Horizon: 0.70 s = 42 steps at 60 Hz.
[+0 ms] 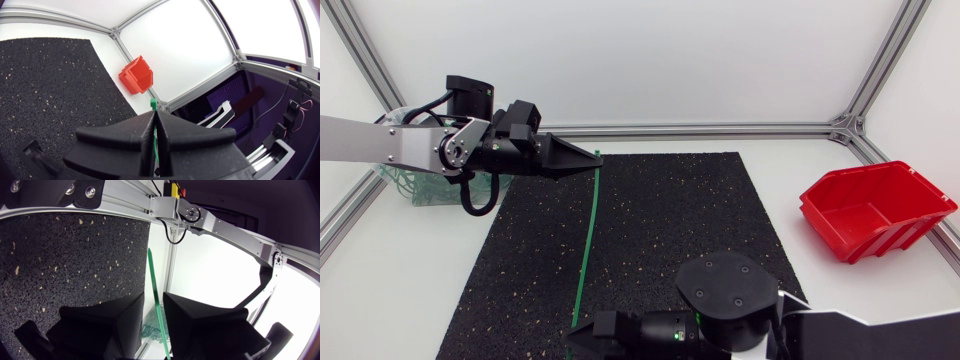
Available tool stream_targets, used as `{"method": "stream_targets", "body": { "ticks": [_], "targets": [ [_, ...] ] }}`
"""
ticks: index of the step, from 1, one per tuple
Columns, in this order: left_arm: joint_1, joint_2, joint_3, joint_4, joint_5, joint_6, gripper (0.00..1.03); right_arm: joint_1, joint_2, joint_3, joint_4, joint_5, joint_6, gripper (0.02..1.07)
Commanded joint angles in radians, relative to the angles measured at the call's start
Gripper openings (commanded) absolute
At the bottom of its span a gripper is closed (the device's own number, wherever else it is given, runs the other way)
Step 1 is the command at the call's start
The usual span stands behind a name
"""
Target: Take a green cable tie from the red box, thread the tail through the head to close it, then place it in the transparent bin on the left.
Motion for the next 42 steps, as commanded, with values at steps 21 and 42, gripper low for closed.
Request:
{"method": "stream_targets", "body": {
  "ticks": [21,42],
  "targets": [
    [-0.001,-0.038,-0.028,-0.004,0.016,0.011,0.03,0.000,-0.026,-0.020,0.010,0.004,0.066,0.08],
    [0.005,-0.164,-0.104,-0.003,0.001,0.047,0.03,-0.018,-0.123,0.006,-0.023,-0.024,0.514,0.08]
  ]
}}
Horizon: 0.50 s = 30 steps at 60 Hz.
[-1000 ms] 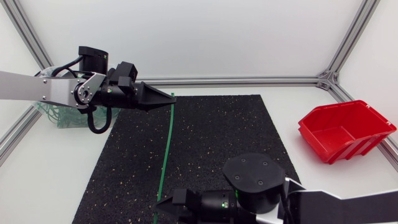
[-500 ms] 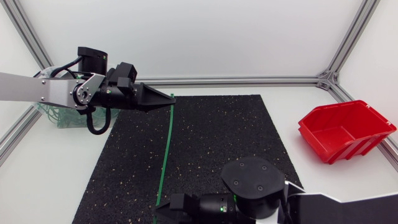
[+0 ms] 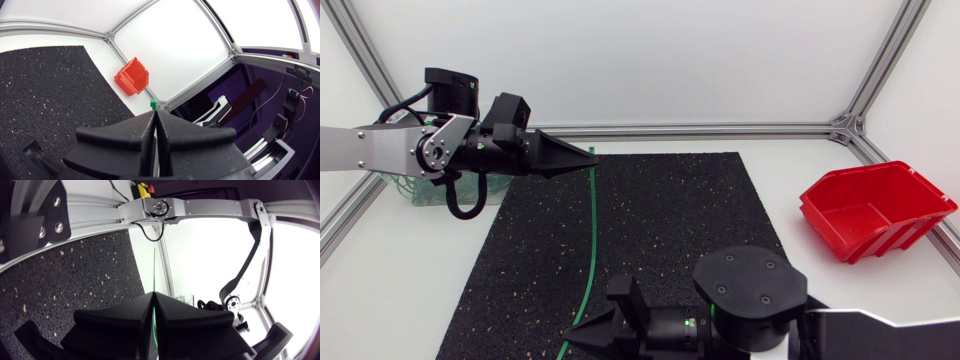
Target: Take a green cable tie from the red box, thread the tail through the head to close it, then place it in the transparent bin on the left.
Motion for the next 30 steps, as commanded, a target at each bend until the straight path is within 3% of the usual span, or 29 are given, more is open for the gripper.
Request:
{"method": "stream_targets", "body": {
  "ticks": [1,5,11,15,30],
  "targets": [
    [0.005,-0.052,-0.044,-0.003,-0.002,0.023,0.03,-0.014,-0.041,0.013,-0.008,-0.015,0.174,0.08],
    [0.000,-0.087,-0.070,-0.002,-0.021,0.043,0.03,-0.024,-0.054,0.022,-0.036,-0.016,0.266,0.08],
    [-0.028,-0.145,-0.122,0.001,-0.065,0.073,0.03,-0.037,-0.067,0.082,-0.220,0.008,0.447,0.08],
    [-0.046,-0.168,-0.150,0.009,-0.090,0.088,0.03,-0.061,-0.069,0.091,-0.243,-0.012,0.512,0.08],
    [-0.121,-0.222,-0.224,0.050,-0.163,0.100,0.03,-0.122,-0.193,0.176,-0.513,-0.211,0.832,0.08]
  ]
}}
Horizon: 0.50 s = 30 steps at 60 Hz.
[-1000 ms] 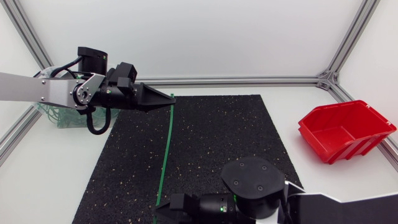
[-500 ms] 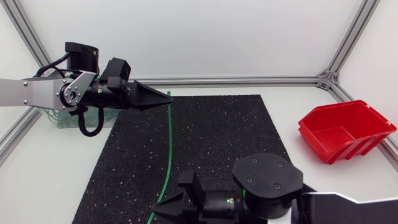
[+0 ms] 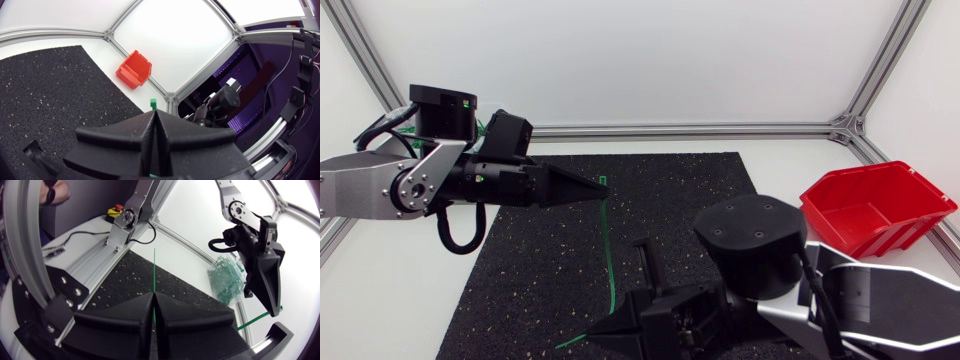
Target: Take a green cable tie from the red box, thread the tail through the head to close it, then place it in the transparent bin on the left.
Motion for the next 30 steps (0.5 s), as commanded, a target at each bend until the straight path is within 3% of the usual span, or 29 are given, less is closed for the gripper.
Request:
{"method": "stream_targets", "body": {
  "ticks": [1,21,30],
  "targets": [
    [-0.018,-0.037,-0.040,0.021,-0.008,0.019,0.03,-0.029,-0.072,0.051,-0.060,-0.058,0.163,0.08],
    [-0.050,-0.090,-0.113,0.090,-0.031,0.014,0.03,-0.148,-0.164,0.214,-0.382,-0.377,0.484,0.08],
    [-0.090,-0.124,-0.118,0.093,-0.052,0.002,0.04,-0.221,-0.177,0.263,-0.422,-0.460,0.734,0.08]
  ]
}}
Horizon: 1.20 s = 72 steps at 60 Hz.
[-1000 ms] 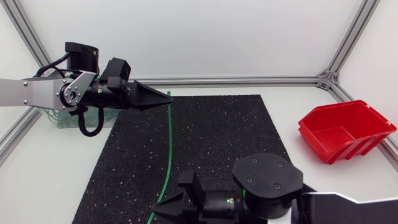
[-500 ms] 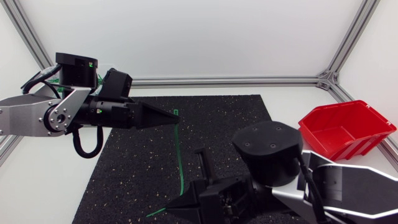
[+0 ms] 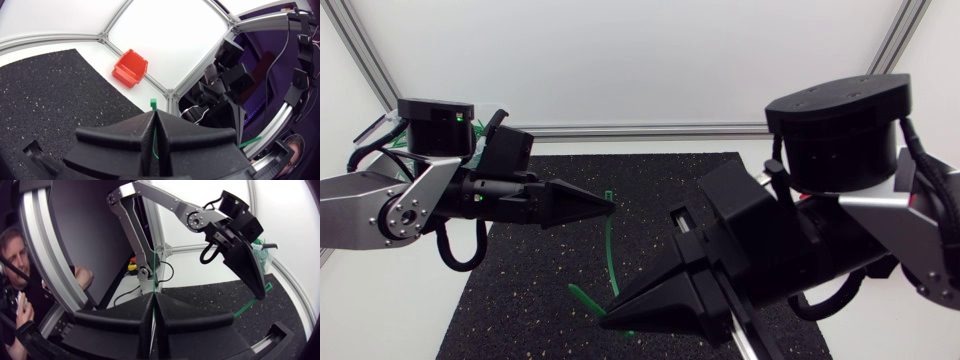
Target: Take a green cable tie from the red box, thread the tail through the head to close it, then place it in the transparent bin on the left.
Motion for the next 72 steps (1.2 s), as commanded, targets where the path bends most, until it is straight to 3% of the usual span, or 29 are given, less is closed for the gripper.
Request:
{"method": "stream_targets", "body": {
  "ticks": [1,14,19,31,48,72],
  "targets": [
    [-0.031,-0.044,-0.028,0.012,-0.006,0.000,0.03,-0.043,-0.016,0.035,-0.018,-0.035,0.180,0.08],
    [-0.101,-0.163,-0.074,0.030,-0.088,-0.013,0.04,-0.123,-0.011,0.016,0.114,-0.183,0.717,0.08],
    [-0.120,-0.193,-0.097,0.077,-0.119,-0.040,0.04,-0.140,-0.001,0.019,0.180,-0.209,0.844,0.08],
    [-0.115,-0.194,-0.114,0.136,-0.148,-0.066,0.04,-0.182,0.053,0.061,0.189,-0.214,1.085,0.08],
    [-0.094,-0.191,-0.119,0.202,-0.183,-0.128,0.04,-0.228,0.139,0.111,0.189,-0.248,1.263,0.08],
    [-0.069,-0.214,-0.125,0.246,-0.210,-0.171,0.04,-0.247,0.197,0.133,0.136,-0.265,1.269,0.08]
  ]
}}
